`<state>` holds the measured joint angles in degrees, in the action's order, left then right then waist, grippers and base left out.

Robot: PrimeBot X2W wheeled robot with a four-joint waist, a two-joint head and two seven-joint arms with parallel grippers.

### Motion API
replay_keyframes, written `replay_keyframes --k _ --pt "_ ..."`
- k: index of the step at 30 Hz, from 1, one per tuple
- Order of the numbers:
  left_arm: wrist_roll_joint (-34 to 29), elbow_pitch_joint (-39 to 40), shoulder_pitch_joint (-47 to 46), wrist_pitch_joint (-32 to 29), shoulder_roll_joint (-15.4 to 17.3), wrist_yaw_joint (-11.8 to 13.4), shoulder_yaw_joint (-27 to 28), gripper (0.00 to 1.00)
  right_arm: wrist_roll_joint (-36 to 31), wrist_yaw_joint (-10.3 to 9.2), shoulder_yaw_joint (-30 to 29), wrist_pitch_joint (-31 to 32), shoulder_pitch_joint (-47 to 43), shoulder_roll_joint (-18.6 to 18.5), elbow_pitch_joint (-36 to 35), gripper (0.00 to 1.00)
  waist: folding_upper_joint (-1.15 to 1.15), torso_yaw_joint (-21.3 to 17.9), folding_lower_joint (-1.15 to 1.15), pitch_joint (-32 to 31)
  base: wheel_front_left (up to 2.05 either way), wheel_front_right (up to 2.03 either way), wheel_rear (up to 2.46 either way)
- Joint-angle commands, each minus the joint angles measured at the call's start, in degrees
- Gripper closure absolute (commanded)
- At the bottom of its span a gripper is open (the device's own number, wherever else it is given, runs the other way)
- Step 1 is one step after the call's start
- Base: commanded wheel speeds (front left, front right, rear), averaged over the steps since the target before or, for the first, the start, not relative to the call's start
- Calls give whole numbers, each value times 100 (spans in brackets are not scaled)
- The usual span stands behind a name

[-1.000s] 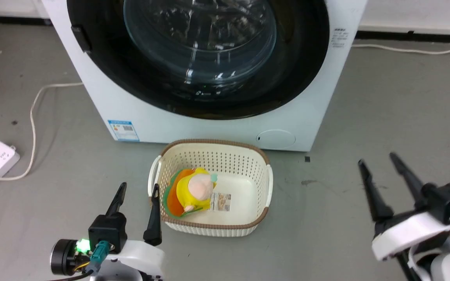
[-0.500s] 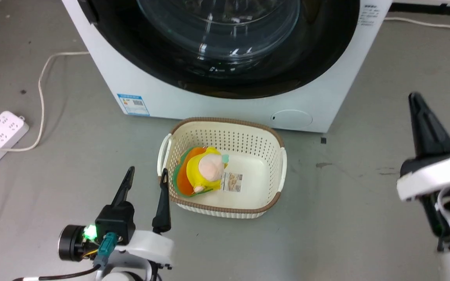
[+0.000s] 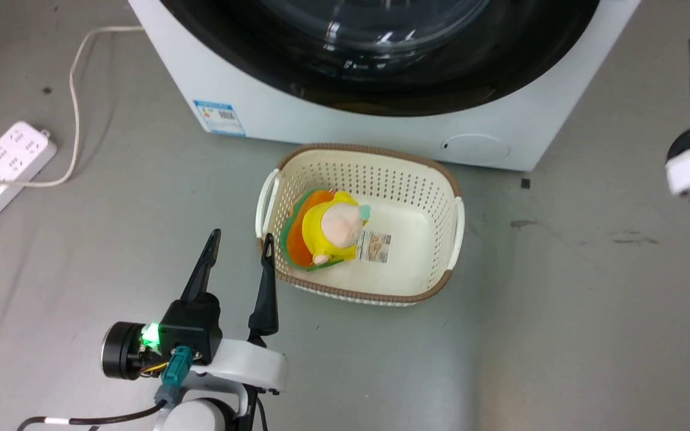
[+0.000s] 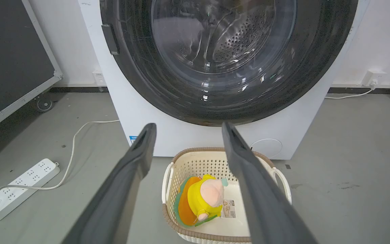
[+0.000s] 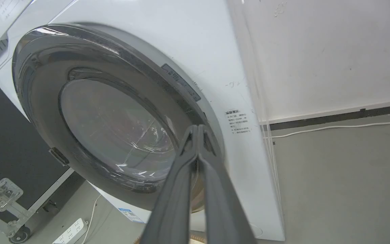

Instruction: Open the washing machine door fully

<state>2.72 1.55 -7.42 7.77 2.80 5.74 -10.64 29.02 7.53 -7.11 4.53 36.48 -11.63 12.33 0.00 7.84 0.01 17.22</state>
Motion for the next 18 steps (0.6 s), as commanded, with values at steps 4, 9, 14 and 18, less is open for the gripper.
replay_keyframes --k 4,9,14,18 --pt "42 36 -152 112 5 77 -127 0 439 -3 -262 280 669 -20 467 100 0 102 -1 191 0 0 0" --pt "54 46 -222 172 5 123 -242 0 835 -3 -561 760 1274 -16 1132 100 0 195 -1 347 0 0 0" --pt "75 53 -286 231 5 169 -348 0 1083 -3 -852 1278 1905 -128 1880 100 0 294 -1 497 0 0 0" --pt "98 61 -342 279 6 205 -437 0 1297 -3 -1081 1664 2432 -201 2402 100 0 373 -1 616 0 0 0"
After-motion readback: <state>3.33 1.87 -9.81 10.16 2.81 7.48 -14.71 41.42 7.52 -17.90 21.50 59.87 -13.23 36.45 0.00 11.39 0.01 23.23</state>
